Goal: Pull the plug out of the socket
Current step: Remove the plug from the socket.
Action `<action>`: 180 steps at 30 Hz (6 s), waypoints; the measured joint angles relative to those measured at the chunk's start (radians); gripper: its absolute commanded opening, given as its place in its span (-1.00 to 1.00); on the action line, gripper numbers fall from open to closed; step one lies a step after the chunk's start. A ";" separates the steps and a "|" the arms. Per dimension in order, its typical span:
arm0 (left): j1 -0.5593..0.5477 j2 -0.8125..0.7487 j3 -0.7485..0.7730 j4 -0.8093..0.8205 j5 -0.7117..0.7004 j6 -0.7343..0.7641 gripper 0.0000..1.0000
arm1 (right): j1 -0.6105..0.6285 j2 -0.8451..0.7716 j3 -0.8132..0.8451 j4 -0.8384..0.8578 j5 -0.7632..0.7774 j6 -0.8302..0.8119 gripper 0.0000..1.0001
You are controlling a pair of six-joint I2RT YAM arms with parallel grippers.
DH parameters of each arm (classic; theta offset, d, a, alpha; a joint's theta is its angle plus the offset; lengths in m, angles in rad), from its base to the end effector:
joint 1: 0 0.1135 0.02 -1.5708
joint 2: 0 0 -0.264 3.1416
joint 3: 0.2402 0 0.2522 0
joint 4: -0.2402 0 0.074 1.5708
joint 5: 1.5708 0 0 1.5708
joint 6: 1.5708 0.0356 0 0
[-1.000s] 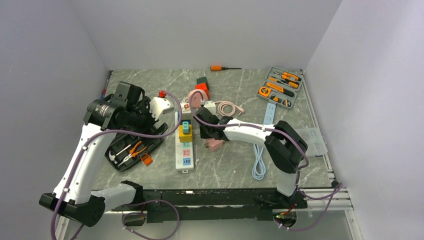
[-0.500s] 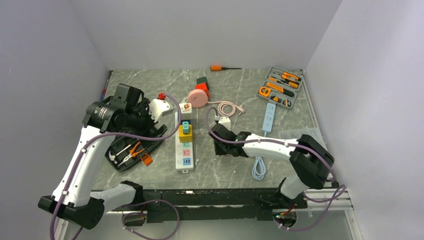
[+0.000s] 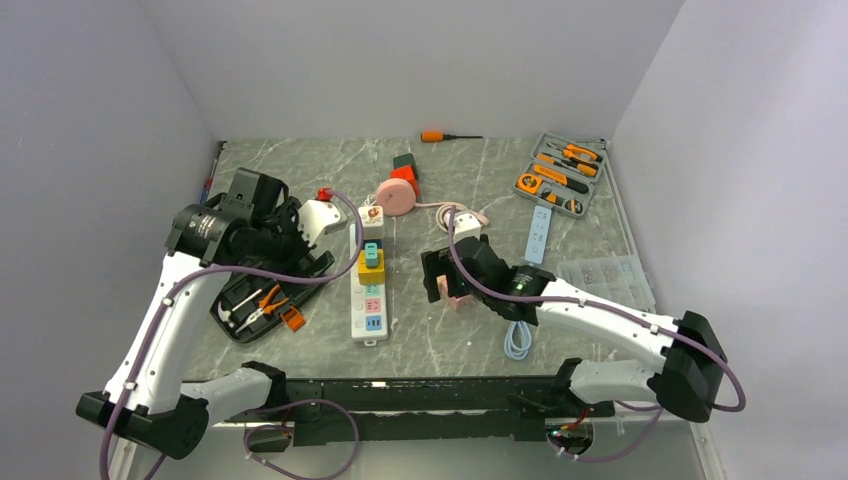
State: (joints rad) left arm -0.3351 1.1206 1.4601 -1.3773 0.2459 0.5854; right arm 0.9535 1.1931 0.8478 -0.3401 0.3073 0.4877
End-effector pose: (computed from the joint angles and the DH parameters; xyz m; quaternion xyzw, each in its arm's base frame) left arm 0.1589 -0.0645 0.3959 0.4542 0.8434 -0.0848 0.2741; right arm 0.1575 0.2033 0.2641 -0.1423 0.8840 0.1754 0.4093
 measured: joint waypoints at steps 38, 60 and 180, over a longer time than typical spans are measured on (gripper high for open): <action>0.001 -0.400 -0.267 0.239 0.299 0.187 0.99 | -0.177 0.301 -0.170 0.225 -0.092 -0.095 0.43; 0.001 -0.669 -0.574 0.462 0.529 0.691 0.99 | -0.163 -0.016 -0.185 0.200 -0.442 -0.140 -0.73; -0.266 -0.348 -0.581 0.698 0.107 1.201 -1.00 | -0.040 -0.326 -0.059 -0.158 -0.716 -0.225 -1.00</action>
State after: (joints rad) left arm -0.6014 0.7723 0.8787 -0.6796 0.3527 1.7866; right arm 0.9131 0.8673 0.7891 -0.4984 -0.4091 0.2630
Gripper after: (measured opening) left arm 0.643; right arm 0.637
